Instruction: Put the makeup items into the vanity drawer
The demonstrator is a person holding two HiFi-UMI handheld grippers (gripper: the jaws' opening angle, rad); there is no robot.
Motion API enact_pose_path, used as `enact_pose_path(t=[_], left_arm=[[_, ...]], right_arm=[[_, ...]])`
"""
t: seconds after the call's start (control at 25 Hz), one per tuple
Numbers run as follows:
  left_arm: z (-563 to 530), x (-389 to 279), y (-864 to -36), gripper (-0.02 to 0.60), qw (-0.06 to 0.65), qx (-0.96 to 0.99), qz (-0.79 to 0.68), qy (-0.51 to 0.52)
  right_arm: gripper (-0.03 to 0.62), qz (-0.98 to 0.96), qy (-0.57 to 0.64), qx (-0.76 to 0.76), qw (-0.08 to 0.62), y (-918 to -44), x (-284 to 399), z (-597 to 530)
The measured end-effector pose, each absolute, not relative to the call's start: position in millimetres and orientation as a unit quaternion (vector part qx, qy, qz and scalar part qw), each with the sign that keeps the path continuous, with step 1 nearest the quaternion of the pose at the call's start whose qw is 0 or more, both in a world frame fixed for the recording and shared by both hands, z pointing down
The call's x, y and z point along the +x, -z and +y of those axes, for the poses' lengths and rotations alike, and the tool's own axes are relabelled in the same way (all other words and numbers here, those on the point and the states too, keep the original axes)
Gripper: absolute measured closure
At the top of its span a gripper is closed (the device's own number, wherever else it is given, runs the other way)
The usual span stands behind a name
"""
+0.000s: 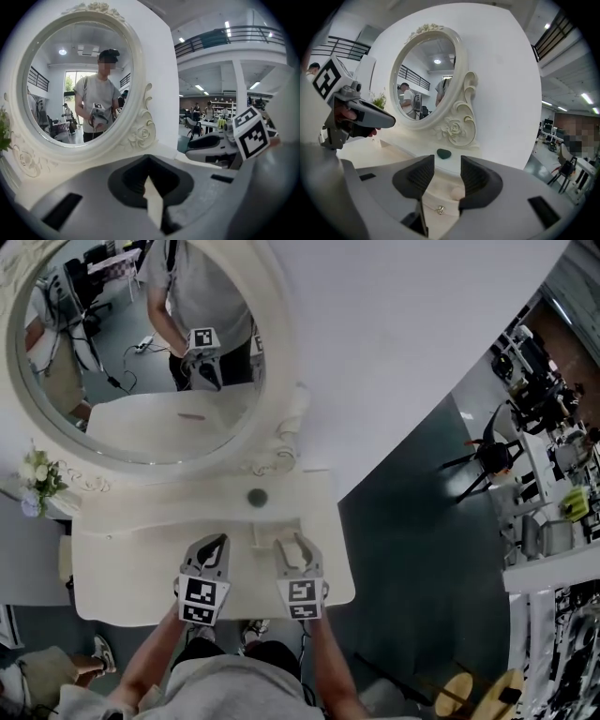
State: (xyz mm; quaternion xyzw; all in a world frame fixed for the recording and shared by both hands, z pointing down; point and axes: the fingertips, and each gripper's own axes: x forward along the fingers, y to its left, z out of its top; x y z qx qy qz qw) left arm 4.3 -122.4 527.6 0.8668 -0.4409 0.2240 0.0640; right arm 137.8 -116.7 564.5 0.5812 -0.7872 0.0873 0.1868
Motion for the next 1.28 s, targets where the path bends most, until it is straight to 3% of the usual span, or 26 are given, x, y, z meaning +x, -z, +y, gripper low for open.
enact_pose_path(t=[0.2,0.4,0.6,1.28], left_arm=[[-113.4,-10.0,-511.6,0.581,0.057,0.864,-0.452,-0.213],[-103.9,-23.1,-505.1,0.581,0.054,0.861,-0.463,-0.204],[-95.4,-35.9,-499.6,0.581,0.052,0.857,-0.472,-0.199],[-78.8,-78.1,-503.4,0.581,0.066,0.836,-0.510,-0.193]], right_arm=[[0.425,-0.801,-0.073,0.571,0.162,-535.4,114.3,-101.6],[0.519,-0.804,-0.055,0.576,0.136,-515.8,99.7,-90.5],[0.559,-0.808,-0.049,0.575,0.116,-501.6,87.1,-81.3],[0.577,-0.840,-0.034,0.525,0.131,-501.9,36.0,-74.9]])
